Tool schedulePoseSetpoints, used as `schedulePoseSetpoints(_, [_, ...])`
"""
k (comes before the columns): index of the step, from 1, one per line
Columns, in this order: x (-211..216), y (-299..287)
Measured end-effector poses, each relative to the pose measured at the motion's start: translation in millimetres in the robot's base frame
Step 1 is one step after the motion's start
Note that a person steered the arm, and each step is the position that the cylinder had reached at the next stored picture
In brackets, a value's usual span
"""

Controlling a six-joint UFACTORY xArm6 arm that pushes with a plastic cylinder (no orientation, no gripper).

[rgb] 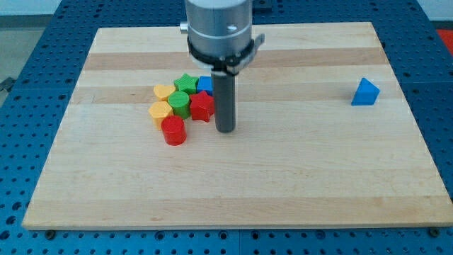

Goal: Slide the red circle to the right side of the yellow hexagon

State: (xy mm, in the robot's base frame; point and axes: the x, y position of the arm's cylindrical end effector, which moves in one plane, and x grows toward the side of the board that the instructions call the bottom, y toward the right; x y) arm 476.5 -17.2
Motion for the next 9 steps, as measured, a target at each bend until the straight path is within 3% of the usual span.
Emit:
schedulePoseSetpoints(1, [37.5, -18.6])
schedulePoseSetpoints(4, [30.1, -139.9])
schedulePoseSetpoints(7, [36.8, -107.7])
schedulePoseSetpoints(9, [10.1, -82.1])
